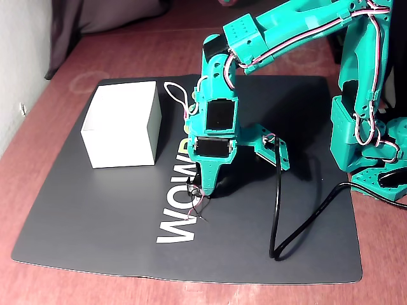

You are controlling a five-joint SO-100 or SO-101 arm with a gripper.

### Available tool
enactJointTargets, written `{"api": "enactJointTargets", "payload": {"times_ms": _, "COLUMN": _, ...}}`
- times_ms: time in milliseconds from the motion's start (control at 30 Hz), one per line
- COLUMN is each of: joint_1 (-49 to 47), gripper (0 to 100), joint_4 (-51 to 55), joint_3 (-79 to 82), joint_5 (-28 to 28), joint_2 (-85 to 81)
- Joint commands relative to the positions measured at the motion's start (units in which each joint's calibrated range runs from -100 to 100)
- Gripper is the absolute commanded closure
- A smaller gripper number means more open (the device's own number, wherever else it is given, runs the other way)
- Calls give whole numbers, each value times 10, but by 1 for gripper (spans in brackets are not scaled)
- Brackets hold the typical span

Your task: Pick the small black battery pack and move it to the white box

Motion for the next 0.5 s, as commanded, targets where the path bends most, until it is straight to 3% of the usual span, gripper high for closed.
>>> {"api": "enactJointTargets", "payload": {"times_ms": 0, "joint_1": 14, "gripper": 92, "joint_4": 2, "joint_3": 1, "joint_5": -3, "joint_2": -4}}
{"api": "enactJointTargets", "payload": {"times_ms": 467, "joint_1": 27, "gripper": 97, "joint_4": 3, "joint_3": 1, "joint_5": -4, "joint_2": -14}}
